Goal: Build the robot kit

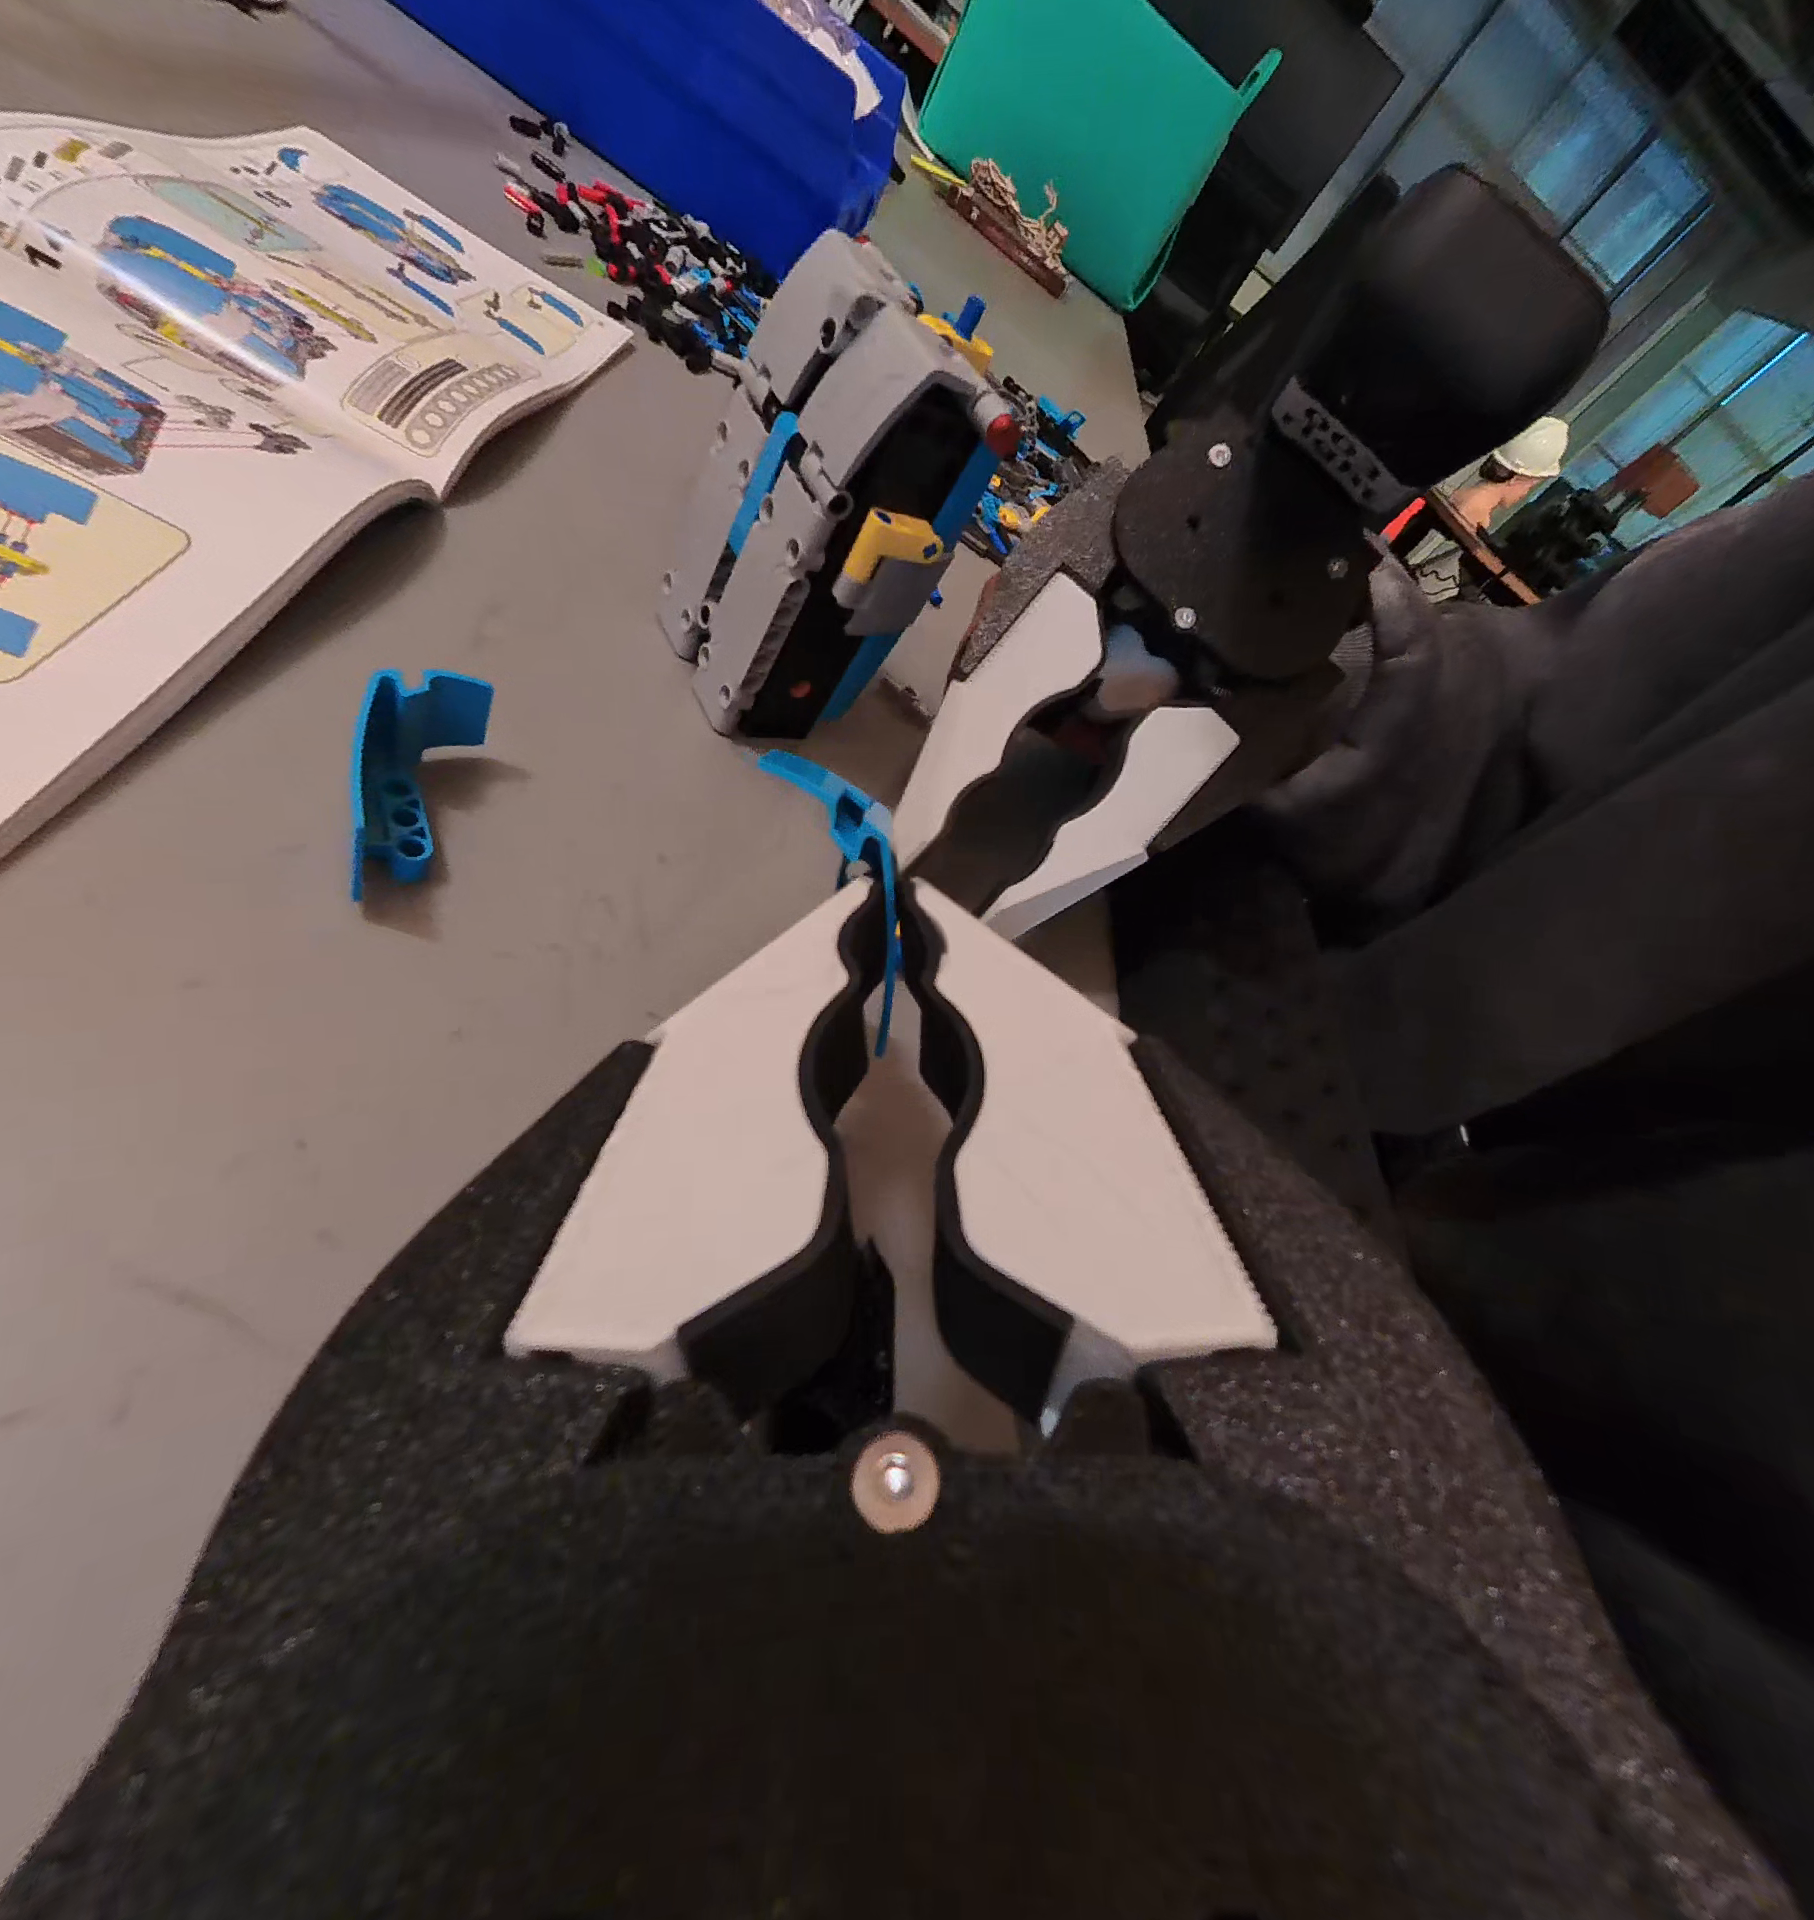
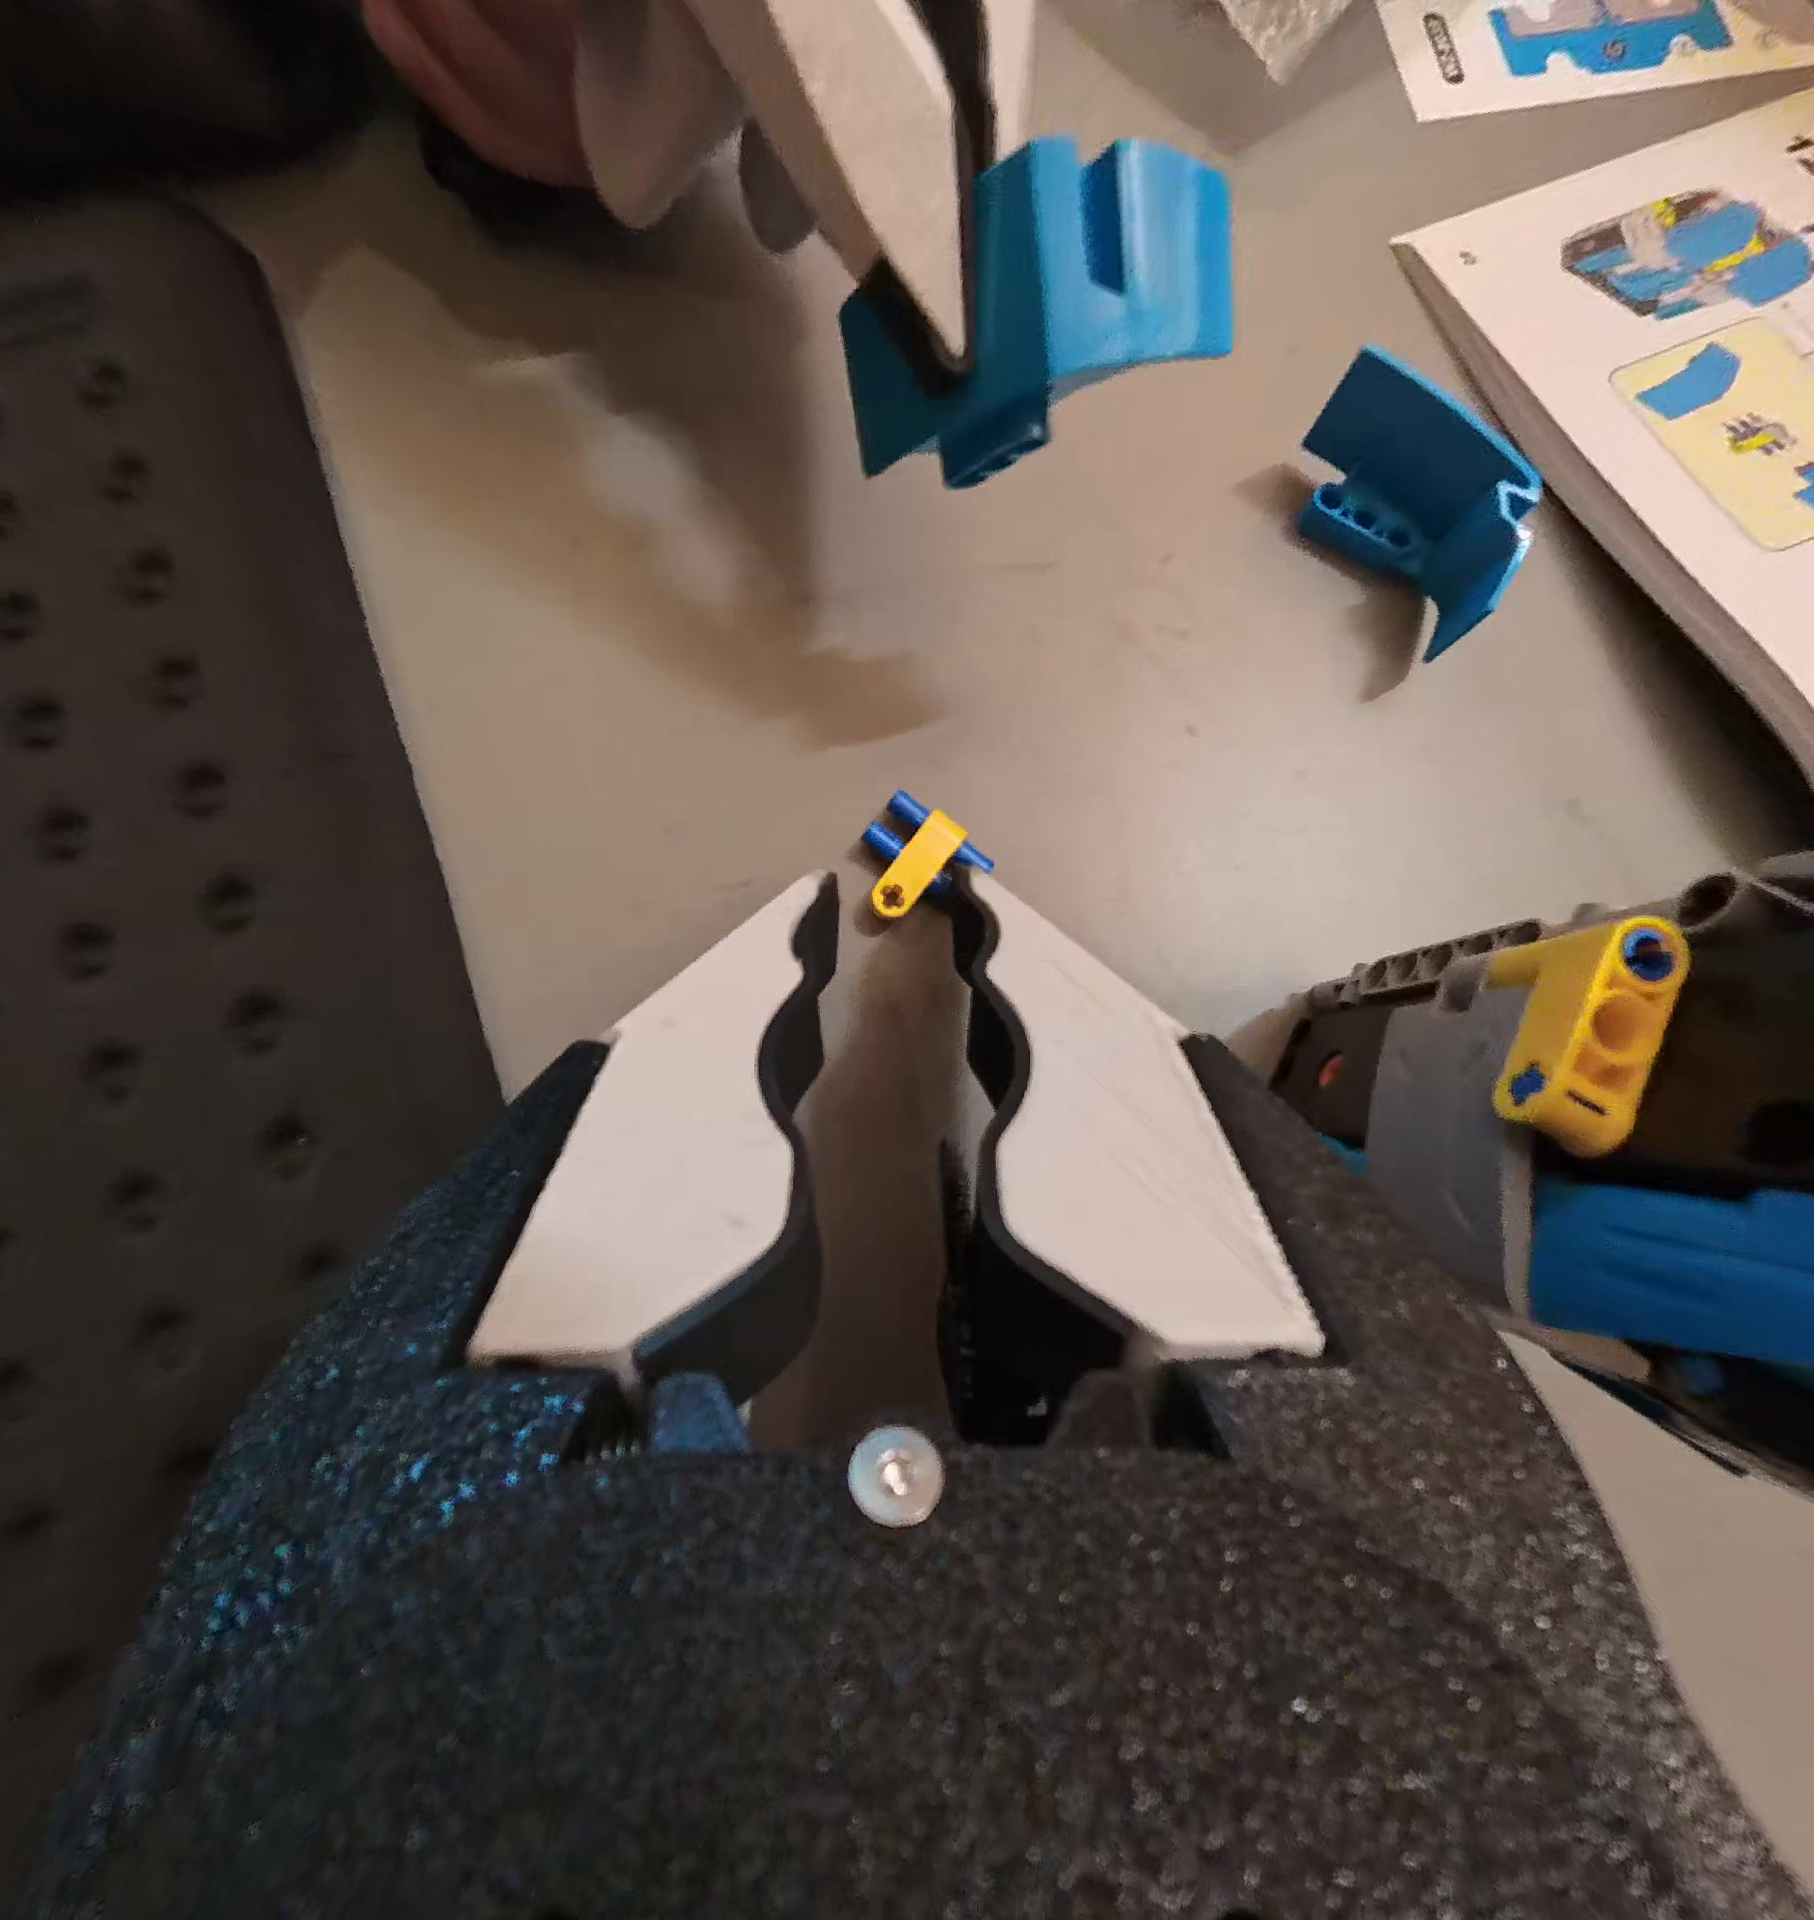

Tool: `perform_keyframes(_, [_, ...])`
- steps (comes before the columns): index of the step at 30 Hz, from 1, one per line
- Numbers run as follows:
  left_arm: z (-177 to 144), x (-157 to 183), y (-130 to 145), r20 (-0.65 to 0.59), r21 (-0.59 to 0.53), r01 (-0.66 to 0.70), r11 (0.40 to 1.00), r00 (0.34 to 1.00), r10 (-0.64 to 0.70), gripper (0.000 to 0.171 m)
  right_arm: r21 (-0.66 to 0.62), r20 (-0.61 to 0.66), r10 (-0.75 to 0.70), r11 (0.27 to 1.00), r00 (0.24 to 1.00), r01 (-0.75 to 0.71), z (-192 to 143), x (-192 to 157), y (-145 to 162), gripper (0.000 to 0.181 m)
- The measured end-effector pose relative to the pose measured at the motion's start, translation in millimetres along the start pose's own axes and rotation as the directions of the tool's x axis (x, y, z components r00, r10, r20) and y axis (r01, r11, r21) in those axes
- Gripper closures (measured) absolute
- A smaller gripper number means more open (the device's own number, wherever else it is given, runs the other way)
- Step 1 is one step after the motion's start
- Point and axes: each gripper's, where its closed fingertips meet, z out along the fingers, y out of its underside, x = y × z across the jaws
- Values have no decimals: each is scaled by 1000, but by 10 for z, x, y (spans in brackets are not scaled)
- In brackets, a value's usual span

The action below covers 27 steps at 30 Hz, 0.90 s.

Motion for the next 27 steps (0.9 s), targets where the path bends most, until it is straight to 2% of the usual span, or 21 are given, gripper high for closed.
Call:
perform_keyframes(11, [10,-2,19,-21,-4,37,999,999,-37,171,25,6,16,1000,1000,-16,-41,8,-36,159])
perform_keyframes(18, [-12,-25,-29,-20,29,52,998,998,-51,171,7,-18,83,997,996,-83,10,81,12,143])
perform_keyframes(22, [-75,70,-178,-117,126,102,987,989,-88,171,2,-20,89,996,996,-89,33,74,19,153])
perform_keyframes(23, [-108,105,-238,-161,162,135,977,981,-109,171,2,-13,91,996,996,-91,30,68,20,160])
perform_keyframes(27, [-272,140,-474,-336,287,325,901,915,-223,171,15,-46,74,997,996,-74,16,116,-8,164])
